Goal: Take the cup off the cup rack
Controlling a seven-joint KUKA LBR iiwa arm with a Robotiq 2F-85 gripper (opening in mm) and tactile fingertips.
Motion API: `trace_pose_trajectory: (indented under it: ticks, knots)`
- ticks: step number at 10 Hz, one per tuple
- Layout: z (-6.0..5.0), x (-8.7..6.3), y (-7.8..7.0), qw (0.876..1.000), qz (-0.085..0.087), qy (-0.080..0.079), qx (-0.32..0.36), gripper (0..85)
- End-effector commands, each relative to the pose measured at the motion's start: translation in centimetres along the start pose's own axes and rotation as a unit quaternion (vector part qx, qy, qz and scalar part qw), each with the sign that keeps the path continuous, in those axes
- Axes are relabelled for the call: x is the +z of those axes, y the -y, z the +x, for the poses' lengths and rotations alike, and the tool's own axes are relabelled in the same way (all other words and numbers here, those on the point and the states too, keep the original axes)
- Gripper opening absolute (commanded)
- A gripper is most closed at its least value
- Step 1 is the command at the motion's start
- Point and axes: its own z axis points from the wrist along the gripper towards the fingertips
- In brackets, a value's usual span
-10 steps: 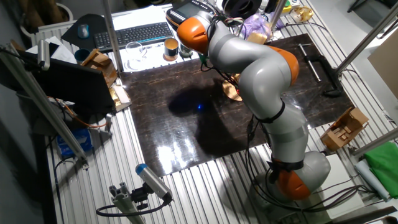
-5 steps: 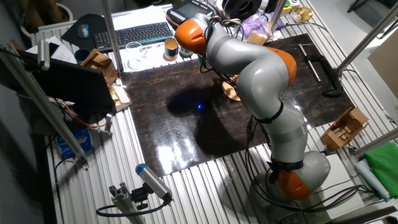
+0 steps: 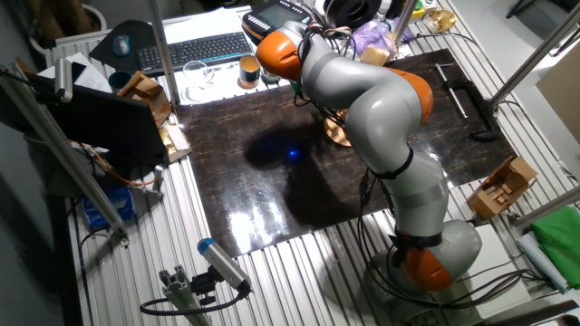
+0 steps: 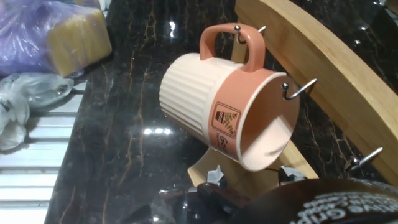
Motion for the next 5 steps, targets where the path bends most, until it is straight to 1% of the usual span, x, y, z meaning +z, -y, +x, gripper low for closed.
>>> trace_pose_trajectory:
  ticks: [1,3,5]
  knots:
    - [-0.05,0.19,-0.26,1.000,-0.003,0.000,-0.001,45.0]
    - [-0.01,0.26,-0.37,1.000,-0.002,0.007,-0.001,46.7]
    - [0.01,0.34,-0.42,1.000,-0.004,0.009,0.001,48.0]
